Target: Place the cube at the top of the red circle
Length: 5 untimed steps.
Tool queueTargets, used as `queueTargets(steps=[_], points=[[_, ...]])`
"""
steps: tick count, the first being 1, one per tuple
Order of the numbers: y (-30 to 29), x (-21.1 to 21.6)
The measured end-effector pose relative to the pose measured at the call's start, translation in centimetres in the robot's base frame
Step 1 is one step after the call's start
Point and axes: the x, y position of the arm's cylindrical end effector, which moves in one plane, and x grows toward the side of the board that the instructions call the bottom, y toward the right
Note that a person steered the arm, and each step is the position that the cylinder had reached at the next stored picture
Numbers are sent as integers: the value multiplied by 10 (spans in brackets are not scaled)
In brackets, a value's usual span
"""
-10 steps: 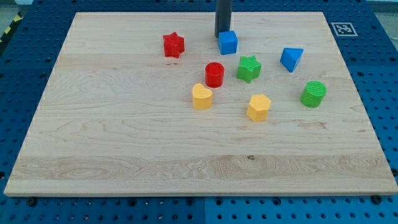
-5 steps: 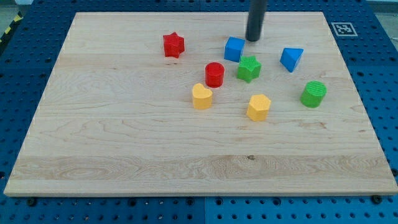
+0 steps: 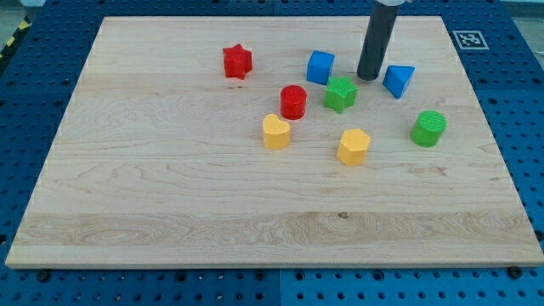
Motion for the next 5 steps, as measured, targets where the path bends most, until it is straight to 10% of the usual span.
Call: queueTargets(steps=[5], points=[[-56, -30]])
